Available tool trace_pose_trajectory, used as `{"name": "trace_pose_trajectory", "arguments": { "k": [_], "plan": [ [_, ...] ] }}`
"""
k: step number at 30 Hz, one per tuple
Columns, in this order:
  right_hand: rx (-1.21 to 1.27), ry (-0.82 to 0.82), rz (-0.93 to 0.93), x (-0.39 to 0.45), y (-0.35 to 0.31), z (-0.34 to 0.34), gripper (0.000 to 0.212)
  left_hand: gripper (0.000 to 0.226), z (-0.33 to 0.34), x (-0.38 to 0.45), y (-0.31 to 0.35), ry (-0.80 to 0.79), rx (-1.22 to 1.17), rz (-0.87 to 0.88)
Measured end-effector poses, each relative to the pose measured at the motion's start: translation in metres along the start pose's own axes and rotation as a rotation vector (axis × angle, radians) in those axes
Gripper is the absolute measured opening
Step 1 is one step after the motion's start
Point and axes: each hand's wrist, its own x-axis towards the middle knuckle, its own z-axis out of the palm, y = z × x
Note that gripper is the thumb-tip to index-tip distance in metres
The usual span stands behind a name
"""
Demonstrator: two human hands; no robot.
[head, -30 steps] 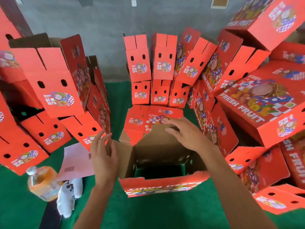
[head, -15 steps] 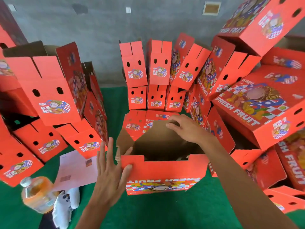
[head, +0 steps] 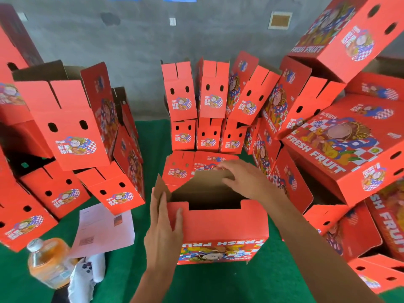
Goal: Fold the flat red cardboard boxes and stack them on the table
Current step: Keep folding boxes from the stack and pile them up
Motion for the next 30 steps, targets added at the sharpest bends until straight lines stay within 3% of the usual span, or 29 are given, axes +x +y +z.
{"name": "trace_pose_trajectory", "arguments": {
  "k": [1,3,6,9,12,17,20,21,24,27,30],
  "plan": [
    [-0.146,0.02,0.028,-0.003,0.004,-0.001,0.054,0.063,0.0,0.004,-0.002,0.008,0.002,-0.018],
    [-0.172,0.043,0.127,-0.015,0.017,0.0,0.068,0.068,0.0,0.011,-0.004,0.011,-0.017,-0.067],
    [0.286,0.083,0.256,-0.044,0.047,0.007,0.056,0.075,0.003,0.017,-0.006,-0.012,-0.07,-0.102],
    [0.646,0.268,0.35,-0.065,0.071,0.012,0.044,0.07,0.007,0.017,-0.007,-0.011,-0.031,-0.118],
    [0.905,0.398,0.402,-0.082,0.07,0.019,0.053,0.069,0.009,0.015,-0.004,0.008,-0.003,-0.052],
    [0.995,0.475,0.281,-0.1,0.034,0.054,0.055,0.089,0.012,0.013,0.002,-0.07,-0.049,0.353],
    [0.967,0.493,0.265,-0.096,0.024,0.066,0.028,0.09,0.008,0.018,-0.012,-0.133,-0.052,0.467],
    [0.938,0.489,0.256,-0.095,0.023,0.069,0.028,0.09,0.006,0.02,-0.016,-0.165,-0.062,0.486],
    [0.817,0.379,0.206,-0.095,0.026,0.076,0.06,0.09,0.002,0.023,-0.025,-0.298,-0.086,0.512],
    [0.633,0.286,0.169,-0.089,0.032,0.078,0.089,0.048,0.003,0.024,-0.025,-0.374,-0.016,0.53],
    [0.655,0.286,0.164,-0.088,0.03,0.08,0.084,0.046,0.005,0.022,-0.021,-0.368,-0.051,0.417]
  ]
}}
